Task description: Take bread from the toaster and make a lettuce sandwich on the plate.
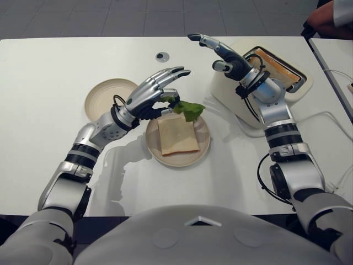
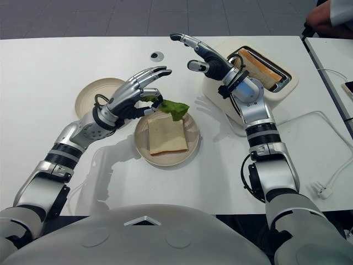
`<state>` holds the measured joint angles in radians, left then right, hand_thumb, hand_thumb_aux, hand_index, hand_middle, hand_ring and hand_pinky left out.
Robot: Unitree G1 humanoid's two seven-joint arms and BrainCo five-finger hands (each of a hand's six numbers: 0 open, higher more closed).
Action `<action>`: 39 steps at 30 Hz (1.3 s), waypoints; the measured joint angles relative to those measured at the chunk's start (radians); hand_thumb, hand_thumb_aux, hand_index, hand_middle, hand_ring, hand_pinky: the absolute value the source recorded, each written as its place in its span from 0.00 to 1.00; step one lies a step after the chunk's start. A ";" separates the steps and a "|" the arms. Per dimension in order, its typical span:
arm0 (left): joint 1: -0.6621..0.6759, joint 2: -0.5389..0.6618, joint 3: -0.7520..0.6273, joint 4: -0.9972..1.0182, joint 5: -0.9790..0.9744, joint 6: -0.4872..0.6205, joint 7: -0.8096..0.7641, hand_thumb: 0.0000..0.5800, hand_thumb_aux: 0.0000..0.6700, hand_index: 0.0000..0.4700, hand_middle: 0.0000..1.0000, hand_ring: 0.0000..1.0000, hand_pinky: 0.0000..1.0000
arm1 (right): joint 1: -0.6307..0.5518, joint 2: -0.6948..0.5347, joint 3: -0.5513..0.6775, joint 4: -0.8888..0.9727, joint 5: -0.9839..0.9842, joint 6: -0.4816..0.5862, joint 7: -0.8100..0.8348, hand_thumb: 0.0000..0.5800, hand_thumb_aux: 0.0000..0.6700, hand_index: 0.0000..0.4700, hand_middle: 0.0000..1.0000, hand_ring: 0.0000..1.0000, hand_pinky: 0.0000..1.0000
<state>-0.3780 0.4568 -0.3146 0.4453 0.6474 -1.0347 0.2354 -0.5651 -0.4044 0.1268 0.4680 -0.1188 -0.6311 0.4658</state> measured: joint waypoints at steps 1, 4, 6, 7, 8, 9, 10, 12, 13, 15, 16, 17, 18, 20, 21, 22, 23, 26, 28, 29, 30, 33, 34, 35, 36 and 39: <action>-0.001 0.000 -0.032 0.032 -0.012 -0.006 -0.046 1.00 1.00 1.00 0.00 0.00 0.00 | 0.000 0.000 0.000 0.001 0.000 0.000 0.000 0.00 0.00 0.00 0.00 0.00 0.00; 0.014 -0.002 -0.130 0.164 -0.049 -0.004 -0.222 1.00 1.00 1.00 0.00 0.00 0.00 | 0.000 0.000 -0.001 0.001 0.000 0.000 0.000 0.00 0.00 0.00 0.00 0.00 0.00; 0.038 0.005 -0.163 0.222 -0.094 0.002 -0.329 1.00 1.00 1.00 0.00 0.00 0.00 | 0.000 0.000 -0.002 0.001 0.001 0.000 0.001 0.00 0.00 0.00 0.00 0.00 0.00; 0.044 0.009 -0.166 0.230 -0.124 0.000 -0.358 1.00 1.00 1.00 0.00 0.00 0.00 | 0.000 0.000 -0.002 0.001 0.001 0.000 0.001 0.00 0.00 0.00 0.00 0.00 0.00; 0.043 0.010 -0.163 0.230 -0.136 -0.006 -0.362 1.00 1.00 1.00 0.00 0.00 0.00 | 0.000 0.000 -0.002 0.000 0.001 0.000 0.003 0.00 0.00 0.00 0.00 0.00 0.00; 0.038 0.006 -0.152 0.229 -0.151 -0.021 -0.358 1.00 1.00 1.00 0.00 0.00 0.00 | 0.000 0.000 -0.003 0.000 0.001 0.000 0.007 0.00 0.00 0.00 0.00 0.00 0.00; 0.028 0.002 -0.147 0.226 -0.161 -0.028 -0.358 1.00 1.00 1.00 0.00 0.00 0.00 | 0.000 0.000 -0.003 0.000 0.002 0.000 0.007 0.00 0.00 0.00 0.00 0.00 0.00; 0.026 0.001 -0.148 0.223 -0.189 -0.032 -0.389 1.00 1.00 1.00 0.00 0.00 0.00 | 0.000 0.000 -0.004 0.000 0.002 0.000 0.007 0.00 0.00 0.00 0.00 0.00 0.00; 0.030 0.001 -0.148 0.223 -0.199 -0.031 -0.408 0.86 0.62 0.62 0.00 0.00 0.00 | 0.000 0.000 -0.005 0.000 0.002 0.000 0.007 0.00 0.00 0.00 0.00 0.00 0.00; 0.040 0.004 -0.148 0.220 -0.200 -0.025 -0.430 0.00 0.00 0.00 0.00 0.00 0.00 | 0.000 0.000 -0.008 0.000 0.002 0.000 0.007 0.00 0.00 0.00 0.00 0.00 0.00; 0.045 0.004 -0.139 0.209 -0.202 -0.020 -0.431 0.00 0.00 0.00 0.00 0.00 0.00 | 0.000 0.000 -0.009 0.000 0.002 0.000 0.008 0.00 0.00 0.00 0.00 0.00 0.00; 0.046 0.005 -0.129 0.198 -0.208 -0.018 -0.431 0.00 0.00 0.00 0.00 0.00 0.00 | 0.000 0.000 -0.009 0.000 0.002 0.000 0.008 0.00 0.00 0.00 0.00 0.00 0.00; 0.046 0.005 -0.112 0.185 -0.211 -0.015 -0.426 0.00 0.00 0.00 0.00 0.00 0.00 | 0.000 -0.001 -0.009 -0.001 0.001 0.000 0.008 0.00 0.00 0.00 0.00 0.00 0.00; 0.048 0.005 -0.099 0.160 -0.239 -0.011 -0.430 0.00 0.00 0.00 0.00 0.00 0.00 | 0.005 -0.004 -0.015 -0.022 0.001 0.001 0.007 0.00 0.00 0.00 0.00 0.00 0.00; 0.057 0.006 -0.099 0.148 -0.256 -0.012 -0.450 0.00 0.00 0.00 0.00 0.00 0.00 | 0.006 -0.009 -0.021 -0.038 0.001 0.003 0.004 0.00 0.00 0.00 0.00 0.00 0.00; 0.071 0.011 -0.102 0.138 -0.274 -0.011 -0.473 0.00 0.00 0.00 0.00 0.00 0.00 | 0.007 -0.013 -0.025 -0.049 0.001 0.008 -0.001 0.00 0.00 0.00 0.00 0.00 0.00; 0.085 0.019 -0.102 0.129 -0.287 -0.010 -0.490 0.00 0.00 0.00 0.00 0.00 0.00 | 0.011 -0.019 -0.040 -0.084 0.000 0.011 -0.010 0.00 0.00 0.00 0.00 0.00 0.00; 0.111 0.047 -0.081 0.070 -0.379 -0.021 -0.524 0.00 0.00 0.00 0.00 0.00 0.00 | 0.024 -0.122 -0.132 -0.216 -0.043 0.014 -0.054 0.00 0.00 0.00 0.00 0.00 0.00; 0.117 0.054 -0.065 0.009 -0.469 -0.035 -0.539 0.00 0.00 0.00 0.00 0.00 0.00 | 0.050 -0.262 -0.206 -0.269 -0.136 0.021 -0.069 0.00 0.00 0.00 0.00 0.00 0.00; 0.123 0.060 -0.050 -0.023 -0.512 -0.041 -0.547 0.00 0.00 0.00 0.00 0.00 0.00 | 0.074 -0.365 -0.255 -0.274 -0.195 0.047 -0.070 0.00 0.00 0.00 0.00 0.00 0.00; 0.123 0.064 -0.044 -0.029 -0.515 -0.040 -0.551 0.00 0.00 0.00 0.00 0.00 0.00 | 0.084 -0.403 -0.266 -0.273 -0.215 0.058 -0.071 0.00 0.00 0.00 0.00 0.00 0.00; 0.124 0.061 -0.039 -0.030 -0.524 -0.038 -0.582 0.00 0.00 0.00 0.00 0.00 0.00 | 0.168 -0.539 -0.277 -0.225 -0.278 0.101 -0.029 0.00 0.00 0.00 0.00 0.00 0.00; 0.123 0.060 -0.039 -0.029 -0.524 -0.037 -0.589 0.00 0.00 0.00 0.00 0.00 0.00 | 0.196 -0.567 -0.281 -0.217 -0.280 0.106 -0.014 0.00 0.00 0.00 0.00 0.00 0.00; 0.123 0.058 -0.038 -0.028 -0.524 -0.036 -0.596 0.00 0.00 0.00 0.00 0.00 0.00 | 0.222 -0.591 -0.282 -0.214 -0.287 0.113 0.002 0.00 0.00 0.00 0.00 0.00 0.00; 0.123 0.054 -0.036 -0.027 -0.525 -0.034 -0.602 0.00 0.00 0.00 0.00 0.00 0.00 | 0.244 -0.611 -0.282 -0.208 -0.296 0.121 0.015 0.00 0.00 0.00 0.00 0.00 0.00; 0.123 0.050 -0.031 -0.022 -0.524 -0.029 -0.617 0.00 0.00 0.00 0.00 0.00 0.00 | 0.276 -0.647 -0.240 -0.200 -0.324 0.139 0.045 0.00 0.00 0.00 0.04 0.04 0.04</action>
<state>-0.2553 0.5072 -0.3453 0.4230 0.1230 -1.0634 -0.3816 -0.2894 -1.0513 -0.1136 0.2675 -0.4433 -0.4923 0.5108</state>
